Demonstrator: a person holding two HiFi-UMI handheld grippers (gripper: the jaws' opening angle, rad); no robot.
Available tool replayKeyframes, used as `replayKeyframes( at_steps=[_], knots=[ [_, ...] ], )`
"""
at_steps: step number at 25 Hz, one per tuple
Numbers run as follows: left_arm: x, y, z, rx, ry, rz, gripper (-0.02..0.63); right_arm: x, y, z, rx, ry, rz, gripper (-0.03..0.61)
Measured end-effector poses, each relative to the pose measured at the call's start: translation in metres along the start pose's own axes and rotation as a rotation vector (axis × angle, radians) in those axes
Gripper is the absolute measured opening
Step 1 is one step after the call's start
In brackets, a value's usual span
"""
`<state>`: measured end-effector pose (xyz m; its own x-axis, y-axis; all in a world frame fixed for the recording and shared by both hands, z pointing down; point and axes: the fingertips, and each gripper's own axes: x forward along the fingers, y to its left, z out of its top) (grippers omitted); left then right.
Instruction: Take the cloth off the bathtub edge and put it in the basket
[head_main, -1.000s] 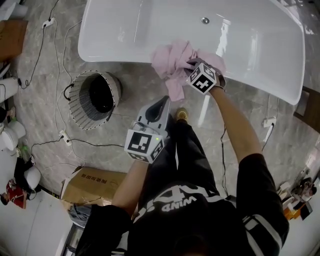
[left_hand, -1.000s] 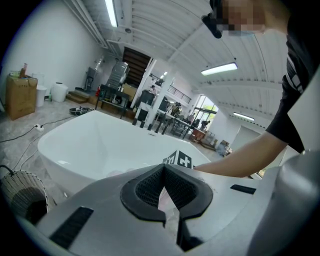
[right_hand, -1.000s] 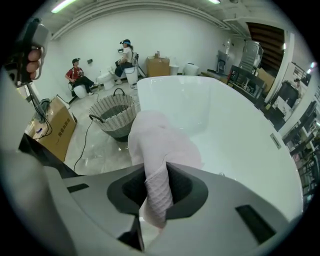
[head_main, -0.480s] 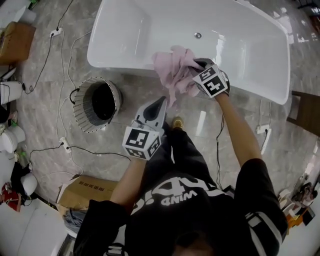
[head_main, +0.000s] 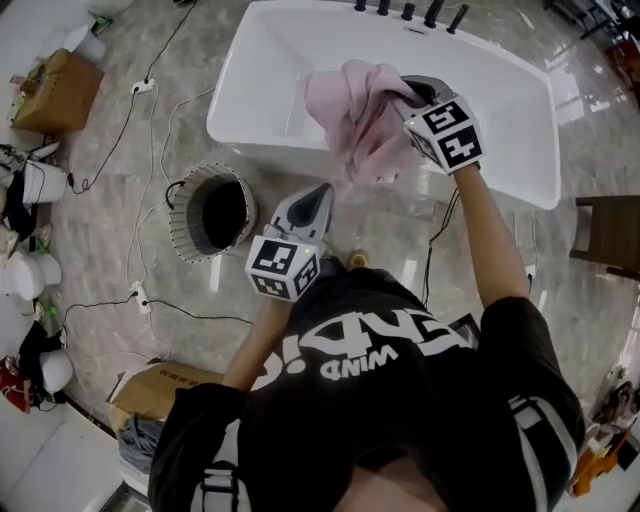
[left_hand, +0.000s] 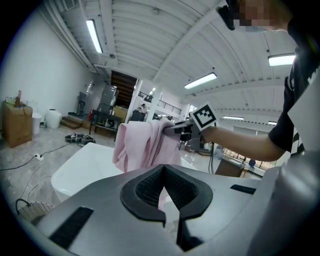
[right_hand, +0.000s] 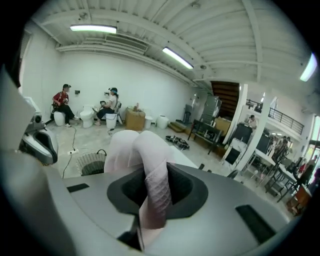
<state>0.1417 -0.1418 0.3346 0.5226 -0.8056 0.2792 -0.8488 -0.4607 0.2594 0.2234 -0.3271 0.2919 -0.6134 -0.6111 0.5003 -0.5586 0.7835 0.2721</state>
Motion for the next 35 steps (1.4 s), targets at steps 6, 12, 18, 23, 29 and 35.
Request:
replayKeyframes(
  at_steps=[6, 12, 18, 23, 29, 35],
  knots=[
    [-0.024, -0.015, 0.005, 0.009, -0.035, 0.034, 0.011, -0.035, 0.002, 0.061, -0.077, -0.108, -0.004, 0.071],
    [-0.045, -0.009, 0.001, 0.004, -0.059, 0.146, 0.012, -0.028, 0.025, 0.093, -0.116, -0.198, 0.070, 0.071],
    [-0.097, -0.002, 0.000, -0.033, -0.115, 0.337, 0.011, -0.011, 0.084, 0.131, -0.192, -0.265, 0.217, 0.071],
    [-0.146, 0.006, -0.015, -0.088, -0.139, 0.485, 0.012, 0.004, 0.145, 0.164, -0.239, -0.320, 0.345, 0.071],
    [-0.206, 0.016, -0.041, -0.149, -0.181, 0.691, 0.011, 0.024, 0.239, 0.198, -0.313, -0.386, 0.531, 0.071],
    [-0.264, 0.034, -0.058, -0.181, -0.201, 0.801, 0.011, 0.038, 0.323, 0.239, -0.351, -0.428, 0.629, 0.071]
  ],
)
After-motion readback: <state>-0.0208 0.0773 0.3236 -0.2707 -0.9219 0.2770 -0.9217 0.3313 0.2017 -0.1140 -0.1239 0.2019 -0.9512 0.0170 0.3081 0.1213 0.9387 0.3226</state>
